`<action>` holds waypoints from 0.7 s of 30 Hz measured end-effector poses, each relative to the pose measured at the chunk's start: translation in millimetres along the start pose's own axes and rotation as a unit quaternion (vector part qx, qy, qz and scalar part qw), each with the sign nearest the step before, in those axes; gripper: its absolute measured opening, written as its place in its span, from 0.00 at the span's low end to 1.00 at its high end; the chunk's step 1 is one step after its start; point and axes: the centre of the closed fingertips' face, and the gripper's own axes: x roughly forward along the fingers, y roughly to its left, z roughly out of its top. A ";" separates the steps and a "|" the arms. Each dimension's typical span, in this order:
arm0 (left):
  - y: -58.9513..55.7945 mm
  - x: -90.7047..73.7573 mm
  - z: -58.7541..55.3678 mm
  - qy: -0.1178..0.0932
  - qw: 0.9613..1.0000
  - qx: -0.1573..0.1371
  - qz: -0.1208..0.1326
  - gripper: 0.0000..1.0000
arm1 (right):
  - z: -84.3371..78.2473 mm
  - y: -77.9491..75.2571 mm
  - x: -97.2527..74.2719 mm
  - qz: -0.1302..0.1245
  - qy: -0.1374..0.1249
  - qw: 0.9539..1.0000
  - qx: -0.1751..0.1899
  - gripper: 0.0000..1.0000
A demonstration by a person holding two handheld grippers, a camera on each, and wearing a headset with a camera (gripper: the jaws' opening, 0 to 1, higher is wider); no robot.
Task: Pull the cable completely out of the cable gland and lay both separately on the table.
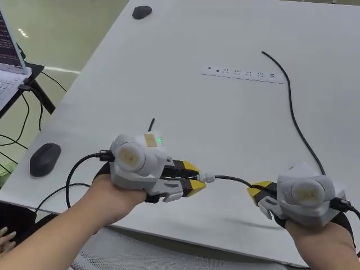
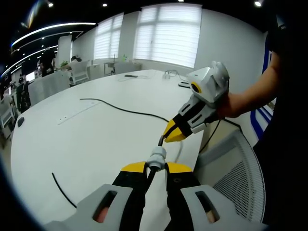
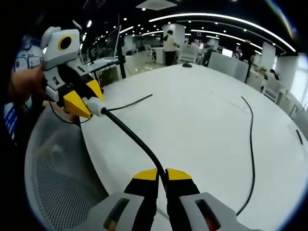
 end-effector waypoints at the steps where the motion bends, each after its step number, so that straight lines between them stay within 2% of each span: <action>1: 0.2 0.0 0.1 0.000 1.000 0.000 0.000 0.14 | -0.2 0.3 0.3 0.002 0.000 1.000 0.003 0.00; 6: 1.2 0.6 -0.9 0.003 1.000 0.001 -0.001 0.14 | -1.1 1.8 -0.3 0.002 0.000 1.000 -0.005 0.00; 12: 1.6 0.0 -0.8 -0.002 1.000 -0.010 0.002 0.15 | -0.7 4.3 -3.7 -0.004 0.011 0.998 -0.056 0.01; 14: 3.0 -0.7 -1.4 -0.005 1.000 -0.019 0.002 0.15 | 6.0 4.6 -6.9 -0.008 0.004 0.996 -0.091 0.01; 16: 3.2 -1.0 -2.4 -0.003 1.000 -0.018 0.002 0.15 | 9.0 9.7 -9.5 -0.002 0.011 0.993 -0.119 0.03; 17: 2.9 -1.3 -3.0 -0.001 1.000 -0.016 0.002 0.14 | 13.0 13.3 -10.7 0.001 0.007 0.992 -0.126 0.06; 19: 2.2 -1.4 -3.6 0.001 1.000 -0.015 0.000 0.15 | 28.7 23.8 -14.2 0.012 -0.016 0.990 -0.139 0.10; 21: 1.3 -1.1 -3.9 0.003 1.000 -0.014 0.000 0.15 | 37.9 33.6 -15.6 0.021 -0.018 0.986 -0.162 0.12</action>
